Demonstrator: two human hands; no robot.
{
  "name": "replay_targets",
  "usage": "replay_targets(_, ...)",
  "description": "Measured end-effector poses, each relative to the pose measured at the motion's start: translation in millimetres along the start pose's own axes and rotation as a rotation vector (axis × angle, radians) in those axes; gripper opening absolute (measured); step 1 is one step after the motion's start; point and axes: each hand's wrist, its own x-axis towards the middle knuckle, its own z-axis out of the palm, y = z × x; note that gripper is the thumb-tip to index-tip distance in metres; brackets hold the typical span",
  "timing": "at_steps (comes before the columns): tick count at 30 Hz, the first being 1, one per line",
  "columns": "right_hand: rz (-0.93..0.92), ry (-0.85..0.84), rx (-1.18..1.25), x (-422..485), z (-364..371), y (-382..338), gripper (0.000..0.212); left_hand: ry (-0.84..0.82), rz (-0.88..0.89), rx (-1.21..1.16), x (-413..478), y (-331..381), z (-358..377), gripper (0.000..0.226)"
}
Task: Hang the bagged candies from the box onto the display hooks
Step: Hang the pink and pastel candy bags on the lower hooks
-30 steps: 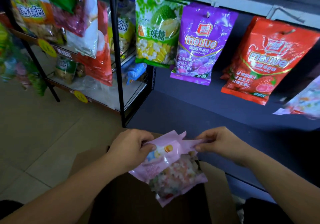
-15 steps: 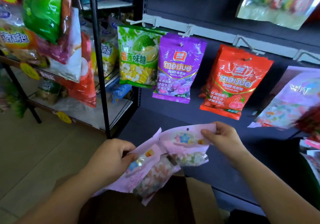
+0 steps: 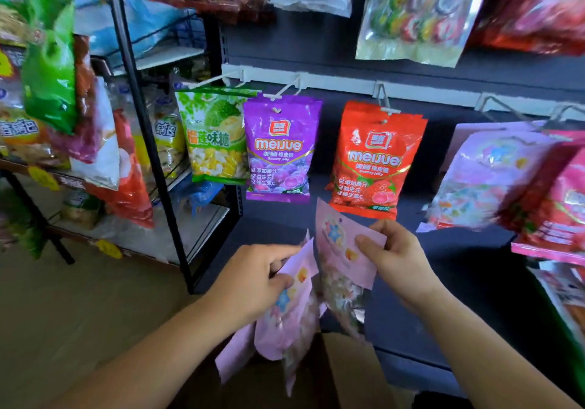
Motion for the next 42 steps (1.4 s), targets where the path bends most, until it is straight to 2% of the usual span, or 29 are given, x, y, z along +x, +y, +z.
replay_targets(4,0.015,0.023,-0.019,-9,-42,-1,0.007,-0.11,0.097,0.03,21,37,16,0.036)
replay_targets(7,0.061,0.092,0.002,-18,-90,-4,0.02,-0.184,0.154,0.111,42,71,25,0.052)
replay_targets(9,0.066,0.179,0.065,-25,-118,-7,0.026,-0.195,0.183,0.176,57,91,33,0.041)
replay_targets(11,0.041,0.255,0.127,-33,-138,-12,0.024,-0.149,0.213,0.282,71,111,41,0.026)
replay_targets(14,-0.012,0.425,0.097,-40,-161,-15,0.018,-0.073,0.241,0.356,81,145,49,0.021)
replay_targets(16,0.014,0.476,0.132,-42,-172,-17,0.012,-0.058,0.247,0.356,84,161,48,0.019)
replay_targets(20,0.07,0.494,0.214,-41,-195,-29,0.014,-0.065,0.232,0.344,87,173,35,0.015)
replay_targets(24,-0.005,0.433,0.068,-25,-213,-53,0.011,-0.05,0.222,0.411,88,171,17,0.015)
replay_targets(29,-0.072,0.458,-0.101,8,-232,-90,0.012,-0.011,0.275,0.501,95,175,13,0.016)
replay_targets(33,-0.061,0.484,-0.073,24,-245,-102,0.022,-0.014,0.298,0.462,104,188,15,0.015)
replay_targets(42,-0.053,0.503,-0.16,48,-247,-100,0.016,0.024,0.326,0.3,117,206,28,0.013)
